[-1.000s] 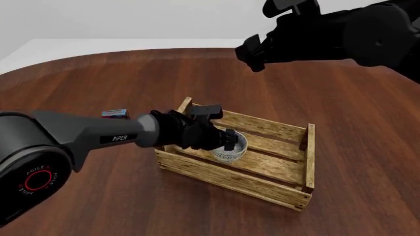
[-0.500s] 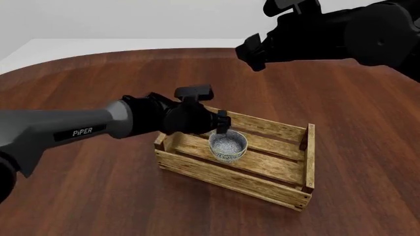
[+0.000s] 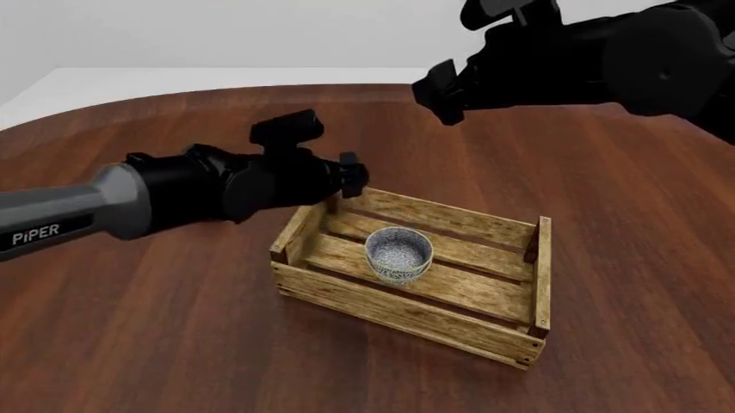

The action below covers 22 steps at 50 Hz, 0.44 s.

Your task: Stack the right bowl on the left bowl and place them in the tray.

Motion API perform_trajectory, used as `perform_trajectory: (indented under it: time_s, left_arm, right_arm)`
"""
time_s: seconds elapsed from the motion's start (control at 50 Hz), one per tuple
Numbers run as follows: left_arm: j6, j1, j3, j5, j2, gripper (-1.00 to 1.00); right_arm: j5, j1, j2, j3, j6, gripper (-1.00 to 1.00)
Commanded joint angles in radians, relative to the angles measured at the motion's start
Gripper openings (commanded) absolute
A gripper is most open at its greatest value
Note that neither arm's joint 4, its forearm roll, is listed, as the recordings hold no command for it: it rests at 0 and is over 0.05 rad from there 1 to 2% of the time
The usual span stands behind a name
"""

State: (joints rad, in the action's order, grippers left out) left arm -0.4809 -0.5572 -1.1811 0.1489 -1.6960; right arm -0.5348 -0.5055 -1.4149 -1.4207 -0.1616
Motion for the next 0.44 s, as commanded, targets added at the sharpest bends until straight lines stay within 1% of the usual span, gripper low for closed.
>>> perform_trajectory:
  time_s: [0.02, 0.2, 0.26, 0.38, 0.4, 0.44]
  left_arm:
    - [-0.018, 0.071, 0.111, -0.119, 0.056, 1.00]
    - [-0.026, 0.060, 0.155, -0.143, 0.095, 1.00]
    - [-0.013, 0.084, 0.162, -0.139, 0.115, 1.00]
    - [0.010, 0.123, 0.205, -0.141, 0.201, 1.00]
    - [0.024, 0.138, 0.229, -0.151, 0.228, 1.00]
    - [0.027, 0.155, 0.251, -0.164, 0.252, 1.00]
  right_arm:
    - [0.015, -0.021, -0.004, 0.023, 0.006, 1.00]
    - [0.017, -0.020, -0.007, 0.025, 0.002, 1.00]
    - [0.017, -0.020, -0.009, 0.025, 0.002, 1.00]
    - [0.019, -0.018, -0.013, 0.025, -0.001, 1.00]
    - [0.021, -0.016, -0.018, 0.025, -0.003, 1.00]
    - [0.023, -0.016, -0.023, 0.026, -0.004, 1.00]
